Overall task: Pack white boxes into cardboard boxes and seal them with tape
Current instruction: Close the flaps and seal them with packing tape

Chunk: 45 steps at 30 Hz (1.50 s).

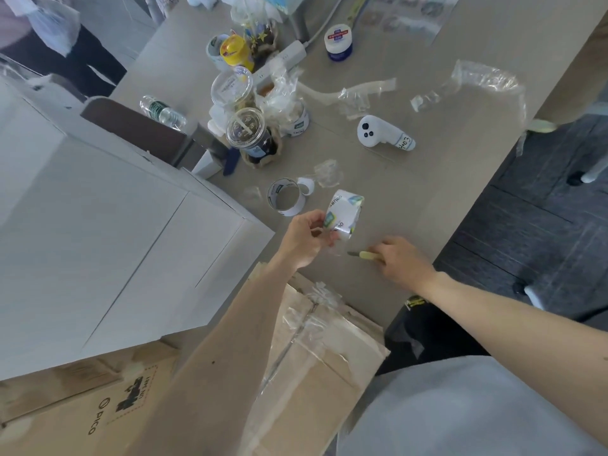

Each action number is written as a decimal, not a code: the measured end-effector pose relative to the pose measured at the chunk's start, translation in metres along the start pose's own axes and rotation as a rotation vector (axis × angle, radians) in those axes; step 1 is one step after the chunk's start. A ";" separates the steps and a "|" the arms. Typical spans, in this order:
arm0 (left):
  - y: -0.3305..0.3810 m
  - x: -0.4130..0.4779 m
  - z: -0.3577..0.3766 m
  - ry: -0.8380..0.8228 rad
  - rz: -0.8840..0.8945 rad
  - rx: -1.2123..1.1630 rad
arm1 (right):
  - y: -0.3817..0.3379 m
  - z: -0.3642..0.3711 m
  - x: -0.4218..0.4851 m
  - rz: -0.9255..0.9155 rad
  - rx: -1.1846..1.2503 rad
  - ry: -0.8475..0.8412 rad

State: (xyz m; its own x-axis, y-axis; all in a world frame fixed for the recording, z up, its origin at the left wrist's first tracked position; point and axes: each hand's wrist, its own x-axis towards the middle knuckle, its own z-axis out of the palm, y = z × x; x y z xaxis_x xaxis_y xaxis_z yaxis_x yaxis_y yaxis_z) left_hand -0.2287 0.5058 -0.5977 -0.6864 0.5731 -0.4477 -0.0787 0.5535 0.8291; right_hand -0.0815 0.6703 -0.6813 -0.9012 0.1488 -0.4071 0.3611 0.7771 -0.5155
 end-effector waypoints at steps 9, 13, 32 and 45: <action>0.018 0.010 0.025 -0.184 -0.028 -0.071 | 0.022 -0.082 0.011 -0.084 0.676 -0.084; 0.030 0.031 0.039 -0.256 -0.047 -0.011 | 0.037 -0.114 0.032 -0.205 0.605 -0.064; 0.033 0.105 0.073 -0.017 -0.295 0.400 | 0.082 -0.139 0.058 -0.301 -0.344 0.044; 0.037 0.095 0.072 0.067 -0.470 0.817 | 0.073 -0.128 0.057 -0.268 -0.331 -0.065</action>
State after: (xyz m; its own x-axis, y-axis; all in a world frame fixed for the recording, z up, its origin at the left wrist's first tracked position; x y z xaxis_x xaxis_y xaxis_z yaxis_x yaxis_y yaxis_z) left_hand -0.2445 0.6241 -0.6340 -0.7553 0.1618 -0.6351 0.1558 0.9856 0.0658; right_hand -0.1369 0.8143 -0.6455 -0.9320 -0.1155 -0.3436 0.0103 0.9391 -0.3436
